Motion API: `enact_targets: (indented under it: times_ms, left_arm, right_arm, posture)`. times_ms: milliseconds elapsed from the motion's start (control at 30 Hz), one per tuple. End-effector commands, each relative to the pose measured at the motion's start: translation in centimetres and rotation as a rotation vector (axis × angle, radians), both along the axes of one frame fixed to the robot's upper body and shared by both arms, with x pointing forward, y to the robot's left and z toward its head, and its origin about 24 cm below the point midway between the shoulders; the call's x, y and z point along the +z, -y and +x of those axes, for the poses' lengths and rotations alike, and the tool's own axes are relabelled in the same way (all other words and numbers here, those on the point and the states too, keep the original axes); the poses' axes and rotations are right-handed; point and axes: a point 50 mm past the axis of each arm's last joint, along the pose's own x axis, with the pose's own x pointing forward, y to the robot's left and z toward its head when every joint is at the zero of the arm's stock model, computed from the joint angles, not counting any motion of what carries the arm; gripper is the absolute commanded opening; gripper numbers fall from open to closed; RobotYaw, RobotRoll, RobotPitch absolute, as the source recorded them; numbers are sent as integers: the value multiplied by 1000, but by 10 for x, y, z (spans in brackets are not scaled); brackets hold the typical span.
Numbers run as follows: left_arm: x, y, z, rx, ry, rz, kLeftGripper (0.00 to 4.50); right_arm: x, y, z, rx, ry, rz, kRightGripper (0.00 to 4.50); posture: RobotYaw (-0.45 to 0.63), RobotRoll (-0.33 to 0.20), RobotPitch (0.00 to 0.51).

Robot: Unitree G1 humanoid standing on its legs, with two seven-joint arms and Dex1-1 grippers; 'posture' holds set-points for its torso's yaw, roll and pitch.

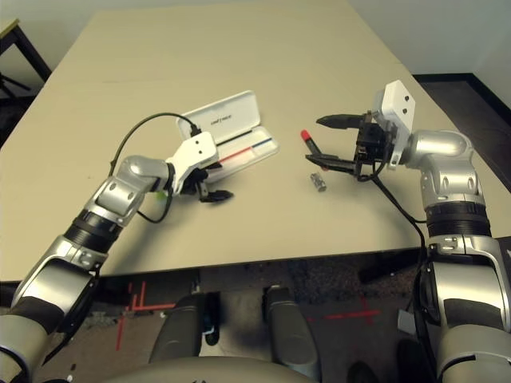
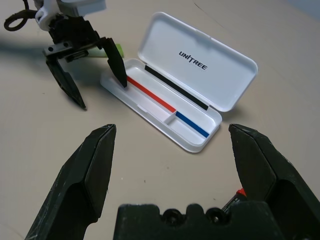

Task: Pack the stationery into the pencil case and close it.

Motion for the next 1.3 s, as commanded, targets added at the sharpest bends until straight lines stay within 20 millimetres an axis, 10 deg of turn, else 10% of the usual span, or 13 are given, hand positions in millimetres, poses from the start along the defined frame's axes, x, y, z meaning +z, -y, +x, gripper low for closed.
enact_targets:
  times_ms: [33,500,900,1300]
  left_arm:
    - [-2,3,2,2,-16,55,4470]
    - [-1,8,6,-26,4,200,4470]
    - [-3,9,5,-47,-11,200,201]
    - [9,3,1,-93,32,166,45]
  right_arm:
    - [10,0,-2,30,17,-26,4500]
    - [16,6,-3,37,27,-59,4500]
    - [16,7,-4,43,31,-66,4500]
    - [16,16,-9,40,-20,-24,4500]
  posture:
    - [-70,0,138]
    - [-75,0,132]
    - [-75,0,131]
    - [-70,0,129]
